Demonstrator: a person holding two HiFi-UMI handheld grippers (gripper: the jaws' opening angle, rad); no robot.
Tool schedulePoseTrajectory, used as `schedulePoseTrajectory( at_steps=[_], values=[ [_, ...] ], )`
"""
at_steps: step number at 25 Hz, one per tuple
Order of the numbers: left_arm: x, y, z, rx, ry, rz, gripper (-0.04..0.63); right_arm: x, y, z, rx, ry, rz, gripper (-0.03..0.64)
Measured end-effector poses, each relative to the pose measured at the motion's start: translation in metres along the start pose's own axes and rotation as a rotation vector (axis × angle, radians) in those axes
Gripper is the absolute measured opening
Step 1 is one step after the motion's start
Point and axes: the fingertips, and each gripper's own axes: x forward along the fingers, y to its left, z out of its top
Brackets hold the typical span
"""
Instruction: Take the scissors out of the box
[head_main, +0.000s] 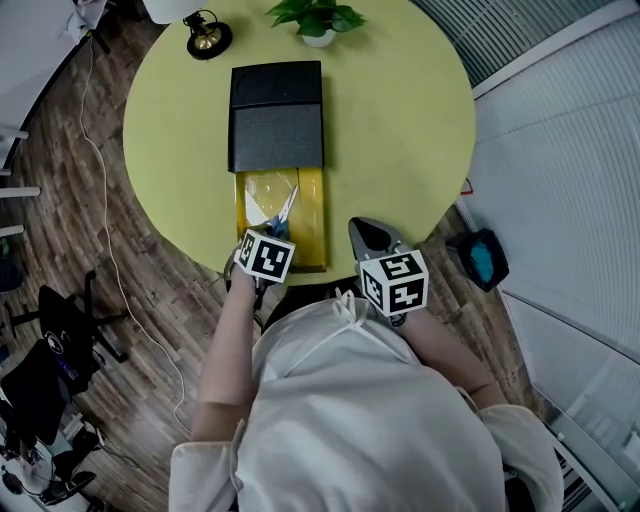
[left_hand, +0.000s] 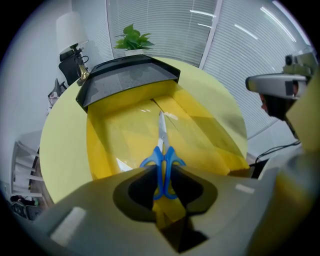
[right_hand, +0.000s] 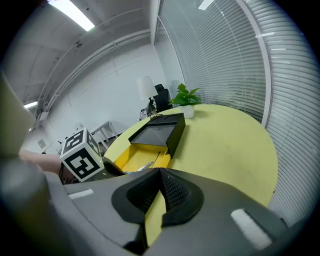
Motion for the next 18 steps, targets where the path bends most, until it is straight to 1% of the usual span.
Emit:
schedulePoseTrajectory(
  at_steps=[2,4,10,14,18],
  values=[
    [-0.003,-0.001,-0.001,-0.023,-0.008,-0.017,0.092,-0.001,0.002,0.003,-0.007,-0.009,-0.001,0.0],
    [-0.008,-0.003,0.001,-0.049,-0.033,-0.032,0.092,-0.002,0.001,0.007,-0.009,-0.018,-0.007,0.0],
    [-0.039,-0.001,0.016,-0.085,-0.155,-0.029,0.092,-0.007,-0.001,0.027,-0.013,-0.065,-0.038,0.0],
    [-0.066,0.001,0.032,-0.087,-0.261,-0.019,0.092,-0.011,0.005,0.039,-0.03,-0.095,-0.043,0.0],
    [-0.101,0.004,0.052,-0.091,-0.402,0.009,0.092,-0.018,0.011,0.05,-0.048,-0.123,-0.047,0.0]
  ],
)
